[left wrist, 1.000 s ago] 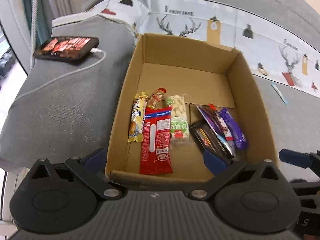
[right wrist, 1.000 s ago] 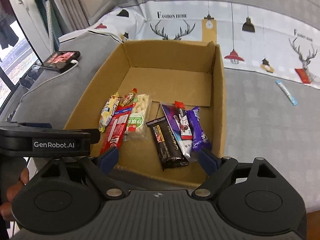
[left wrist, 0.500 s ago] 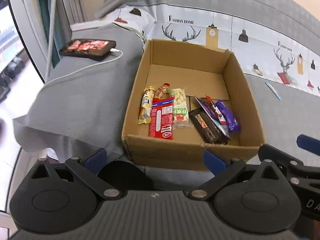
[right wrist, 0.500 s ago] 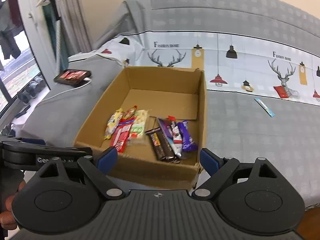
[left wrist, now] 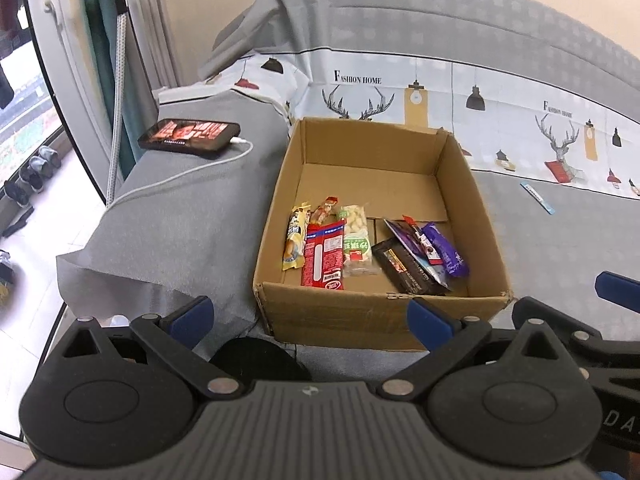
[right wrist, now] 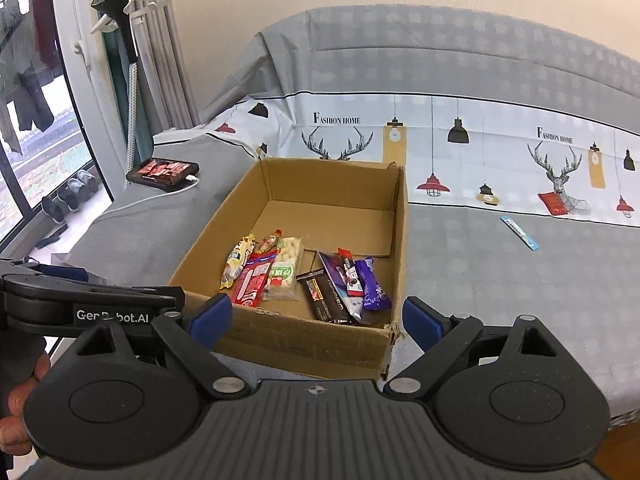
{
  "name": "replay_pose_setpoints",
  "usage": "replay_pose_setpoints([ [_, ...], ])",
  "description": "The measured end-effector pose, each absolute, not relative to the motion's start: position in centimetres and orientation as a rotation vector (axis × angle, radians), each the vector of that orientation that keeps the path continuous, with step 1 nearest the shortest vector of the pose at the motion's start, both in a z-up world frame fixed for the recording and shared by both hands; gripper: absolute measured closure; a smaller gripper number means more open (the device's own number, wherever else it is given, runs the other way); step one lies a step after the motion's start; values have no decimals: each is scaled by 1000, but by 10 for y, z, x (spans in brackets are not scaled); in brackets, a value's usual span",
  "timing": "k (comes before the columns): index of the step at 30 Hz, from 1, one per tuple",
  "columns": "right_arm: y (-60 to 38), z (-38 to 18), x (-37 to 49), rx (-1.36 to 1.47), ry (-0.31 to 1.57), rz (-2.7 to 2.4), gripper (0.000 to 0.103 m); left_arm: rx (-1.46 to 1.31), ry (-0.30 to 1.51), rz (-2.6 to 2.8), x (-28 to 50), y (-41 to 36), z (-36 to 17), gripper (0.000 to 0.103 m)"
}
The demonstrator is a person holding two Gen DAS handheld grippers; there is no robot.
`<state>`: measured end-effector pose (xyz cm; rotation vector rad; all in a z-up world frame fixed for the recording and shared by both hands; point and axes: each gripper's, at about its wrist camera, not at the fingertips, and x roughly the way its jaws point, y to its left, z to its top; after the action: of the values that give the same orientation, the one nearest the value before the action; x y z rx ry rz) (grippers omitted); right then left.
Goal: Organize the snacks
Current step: 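Lift both tools out of the box toward the blue stick and red packet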
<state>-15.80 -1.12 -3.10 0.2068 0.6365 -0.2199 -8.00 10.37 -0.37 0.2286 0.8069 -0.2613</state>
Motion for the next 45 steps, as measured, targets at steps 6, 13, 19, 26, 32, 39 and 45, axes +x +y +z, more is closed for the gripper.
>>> replay_pose_setpoints([
  [6, -9, -29, -165, 209, 621, -219, 10, 233, 795, -263, -86, 103, -1, 0],
  [13, -9, -29, -169, 217, 616, -221, 9, 238, 786, -266, -89, 103, 0, 0],
  [19, -10, -29, -170, 216, 617, -219, 8, 238, 790, -266, -88, 104, 0, 0],
  [26, -9, -30, -169, 223, 621, -219, 7, 242, 796, -267, -87, 104, 0, 0],
  [32, -13, -33, -169, 238, 625, -213, 7, 256, 803, -262, -84, 99, -2, 0],
  [39, -29, -38, -169, 280, 623, -215, 7, 268, 842, -273, -78, 84, -4, 0],
  [45, -54, -46, -172, 326, 625, -239, 7, 291, 860, -294, -73, 56, -4, 0],
])
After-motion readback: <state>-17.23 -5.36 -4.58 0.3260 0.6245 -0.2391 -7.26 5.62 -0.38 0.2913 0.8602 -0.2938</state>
